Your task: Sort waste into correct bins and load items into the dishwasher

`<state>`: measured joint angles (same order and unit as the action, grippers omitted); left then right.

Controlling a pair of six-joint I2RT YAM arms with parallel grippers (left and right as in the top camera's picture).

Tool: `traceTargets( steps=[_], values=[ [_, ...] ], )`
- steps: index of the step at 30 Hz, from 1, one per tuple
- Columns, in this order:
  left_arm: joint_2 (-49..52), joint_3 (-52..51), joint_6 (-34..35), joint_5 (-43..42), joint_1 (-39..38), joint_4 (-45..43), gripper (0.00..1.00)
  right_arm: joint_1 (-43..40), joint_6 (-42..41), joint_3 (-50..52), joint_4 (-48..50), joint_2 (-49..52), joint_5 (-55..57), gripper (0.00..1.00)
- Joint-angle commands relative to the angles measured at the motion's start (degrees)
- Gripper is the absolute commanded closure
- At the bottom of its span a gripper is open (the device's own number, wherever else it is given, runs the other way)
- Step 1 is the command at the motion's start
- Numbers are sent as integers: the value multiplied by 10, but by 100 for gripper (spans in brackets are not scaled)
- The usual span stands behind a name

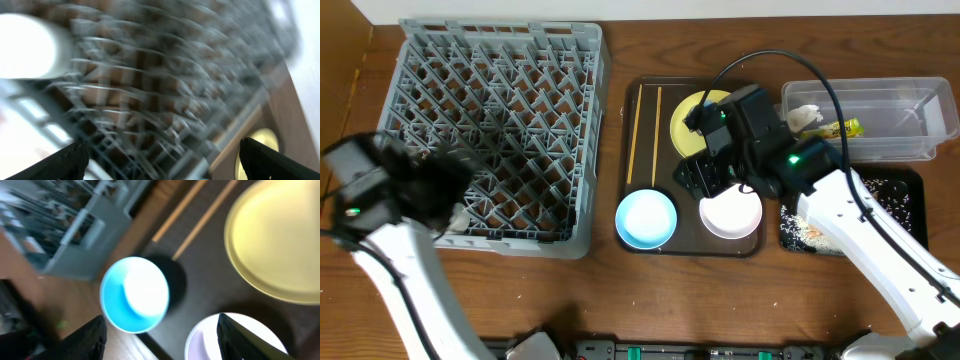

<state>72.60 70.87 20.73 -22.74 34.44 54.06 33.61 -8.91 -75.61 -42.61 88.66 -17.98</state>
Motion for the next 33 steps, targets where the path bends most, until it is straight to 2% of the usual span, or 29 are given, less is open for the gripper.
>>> traceTargets(
  steps=[1,3,5,7,10,13,14,16,29,33],
  values=[
    [-53,13,-80,-12,-111,5,4,9,-13,-19,1,25,66,24],
    [-74,13,-115,0,-181,7,4,7,-13,-19,15,34,68,20],
    [-93,13,-122,43,-260,24,4,2,-24,-19,32,40,76,21],
    [-103,13,-151,49,-313,40,4,1,-44,-19,41,42,76,24],
    [-109,13,-162,49,-373,66,4,2,-48,-19,48,42,76,23],
    [-109,13,-162,49,-415,85,2,2,-48,-19,48,42,76,18],
    [-109,12,-162,49,-423,89,3,2,-48,-19,48,42,76,16],
    [-109,12,-162,49,-433,89,2,2,-48,-19,49,42,76,1],
    [-109,12,-162,49,-435,89,2,9,-47,-19,35,42,66,1],
    [-109,12,-162,49,-435,89,2,1,-23,-19,-22,39,78,1]
  ],
)
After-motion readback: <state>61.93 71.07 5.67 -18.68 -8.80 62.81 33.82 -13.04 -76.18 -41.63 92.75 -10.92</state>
